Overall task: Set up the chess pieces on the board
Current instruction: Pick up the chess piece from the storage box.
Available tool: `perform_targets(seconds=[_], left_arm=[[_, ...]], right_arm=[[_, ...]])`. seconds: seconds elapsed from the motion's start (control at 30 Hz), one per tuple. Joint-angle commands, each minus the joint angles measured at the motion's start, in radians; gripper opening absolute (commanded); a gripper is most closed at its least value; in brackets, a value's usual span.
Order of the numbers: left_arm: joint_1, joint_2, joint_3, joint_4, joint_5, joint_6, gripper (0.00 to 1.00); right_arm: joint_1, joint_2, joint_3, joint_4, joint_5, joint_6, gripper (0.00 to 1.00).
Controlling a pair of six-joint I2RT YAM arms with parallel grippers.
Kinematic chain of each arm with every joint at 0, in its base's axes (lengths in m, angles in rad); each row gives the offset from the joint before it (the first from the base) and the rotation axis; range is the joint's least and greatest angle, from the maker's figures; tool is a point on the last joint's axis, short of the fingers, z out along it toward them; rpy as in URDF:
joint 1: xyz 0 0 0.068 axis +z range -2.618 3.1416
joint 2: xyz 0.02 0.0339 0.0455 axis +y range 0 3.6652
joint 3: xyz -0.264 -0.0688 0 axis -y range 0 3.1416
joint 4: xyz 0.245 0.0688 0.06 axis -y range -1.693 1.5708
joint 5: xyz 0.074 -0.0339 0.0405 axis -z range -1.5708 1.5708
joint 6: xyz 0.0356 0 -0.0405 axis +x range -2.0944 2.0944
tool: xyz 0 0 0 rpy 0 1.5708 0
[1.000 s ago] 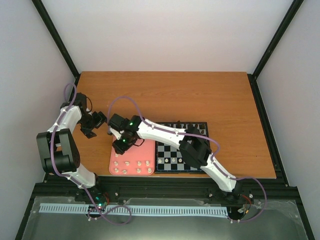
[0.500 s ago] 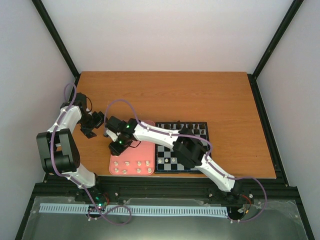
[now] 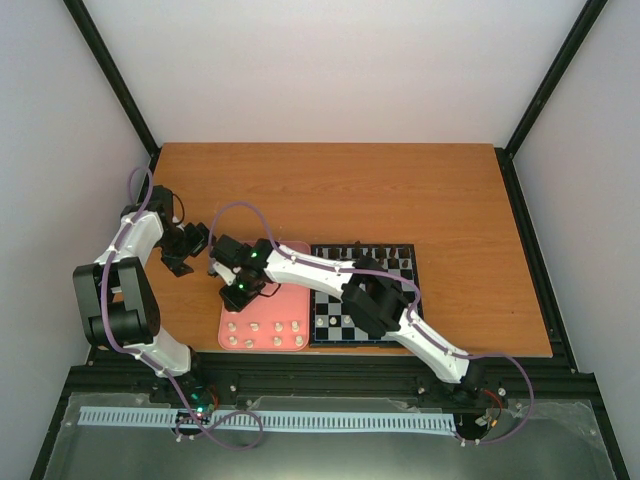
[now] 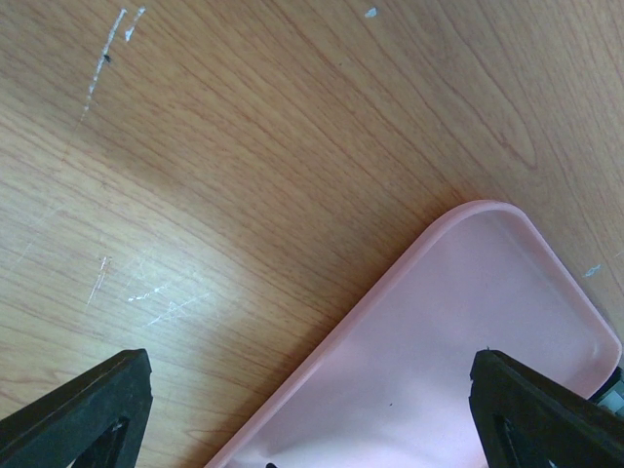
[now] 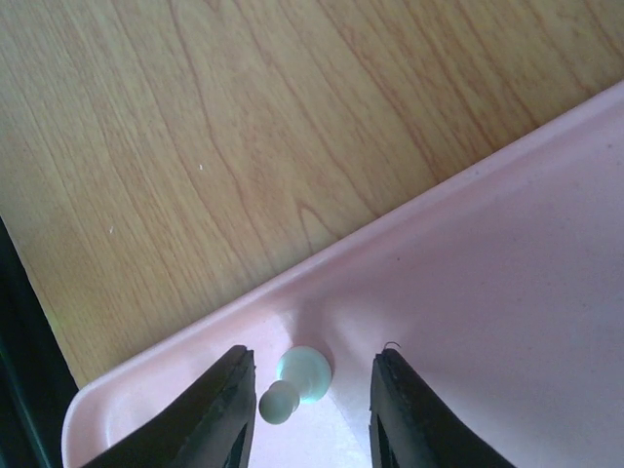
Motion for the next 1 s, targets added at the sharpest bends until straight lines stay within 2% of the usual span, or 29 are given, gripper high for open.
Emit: perform_targets(seconds=[0.0,0.17,0.43,0.67,0.97], left_arm=[[0.008,-0.007,0.030,0.012,0.014,-0.010,1.00],[0.007,-0.011,0.025,0.013,0.014,-0.010,1.00],[0.008,-0.011,0.031,0.012,0.014,-0.010,1.00],[0.007,-0.013,0.037,0.009,0.016,-0.009,1.00],[0.007,-0.017,0.036,0.010,0.020,-0.010,1.00]], right_arm=[[0.009,0.033,0.039,-0.023,0.006,-0.005,0.30],[0.010,0.041,0.041,-0.036,0.000,-0.011,0.29],[0.010,0.023,0.043,-0.055,0.036,-0.014,0.07],[-0.011,-0.130,0.007,-0.078,0.197,-0.004,0.03],[-0.139,-0.549,-0.511,-0.015,0.383,0.138,0.03]])
